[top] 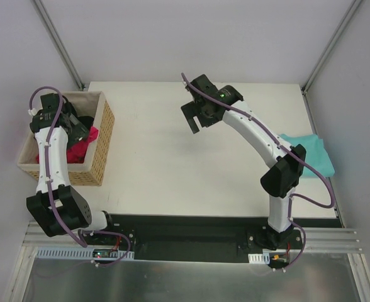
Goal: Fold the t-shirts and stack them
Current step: Grab crumpled tshirt from bin with the left arm
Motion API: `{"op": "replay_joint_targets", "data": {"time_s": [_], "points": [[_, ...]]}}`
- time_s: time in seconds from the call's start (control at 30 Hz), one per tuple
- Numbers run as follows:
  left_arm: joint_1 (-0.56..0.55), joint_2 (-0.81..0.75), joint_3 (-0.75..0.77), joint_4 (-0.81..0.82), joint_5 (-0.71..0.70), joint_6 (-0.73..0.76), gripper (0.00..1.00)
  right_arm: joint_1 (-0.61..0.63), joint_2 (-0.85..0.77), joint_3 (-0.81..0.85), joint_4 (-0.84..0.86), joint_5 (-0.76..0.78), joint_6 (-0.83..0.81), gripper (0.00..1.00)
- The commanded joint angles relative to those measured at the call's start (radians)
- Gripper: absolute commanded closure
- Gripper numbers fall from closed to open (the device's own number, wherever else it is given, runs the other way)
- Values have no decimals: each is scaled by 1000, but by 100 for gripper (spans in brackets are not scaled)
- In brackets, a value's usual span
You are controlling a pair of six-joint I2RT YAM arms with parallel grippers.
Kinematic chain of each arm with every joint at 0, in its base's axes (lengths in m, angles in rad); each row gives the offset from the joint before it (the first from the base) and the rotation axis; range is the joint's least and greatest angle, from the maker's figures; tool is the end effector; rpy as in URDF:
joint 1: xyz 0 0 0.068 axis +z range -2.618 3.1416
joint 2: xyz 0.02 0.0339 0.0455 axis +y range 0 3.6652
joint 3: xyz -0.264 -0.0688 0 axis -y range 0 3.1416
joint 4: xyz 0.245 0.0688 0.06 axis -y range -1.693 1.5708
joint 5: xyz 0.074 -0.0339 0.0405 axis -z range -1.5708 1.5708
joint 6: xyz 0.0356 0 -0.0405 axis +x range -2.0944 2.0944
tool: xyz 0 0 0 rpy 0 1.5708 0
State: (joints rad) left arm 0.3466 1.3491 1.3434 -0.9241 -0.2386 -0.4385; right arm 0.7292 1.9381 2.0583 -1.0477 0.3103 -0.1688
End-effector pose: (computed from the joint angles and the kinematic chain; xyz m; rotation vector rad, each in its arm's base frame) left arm 0.2532 0.1004 0.3426 -1.0397 2.2533 0.2591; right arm 0.3171 0.2688 0.3625 -0.9441 2.2523 -0.1418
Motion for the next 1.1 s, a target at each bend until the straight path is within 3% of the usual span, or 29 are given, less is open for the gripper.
{"op": "replay_joint_targets", "data": {"time_s": [0.0, 0.6, 0.73, 0.77, 0.83, 1.07], "points": [[-3, 24, 53, 21, 16, -12, 1, 10, 5, 92, -47, 30, 14, 0], [-1, 70, -96, 125, 119, -71, 1, 22, 45, 175, -118, 64, 2, 0], [0, 81, -119, 154, 156, -75, 29, 26, 44, 175, -141, 73, 3, 0], [0, 81, -130, 165, 166, -75, 63, 27, 44, 175, -144, 75, 3, 0], [-1, 82, -135, 172, 192, -78, 100, 30, 42, 175, -147, 79, 5, 0], [-1, 45, -139, 177, 283, -59, 100, 39, 42, 158, -144, 78, 18, 0]]}}
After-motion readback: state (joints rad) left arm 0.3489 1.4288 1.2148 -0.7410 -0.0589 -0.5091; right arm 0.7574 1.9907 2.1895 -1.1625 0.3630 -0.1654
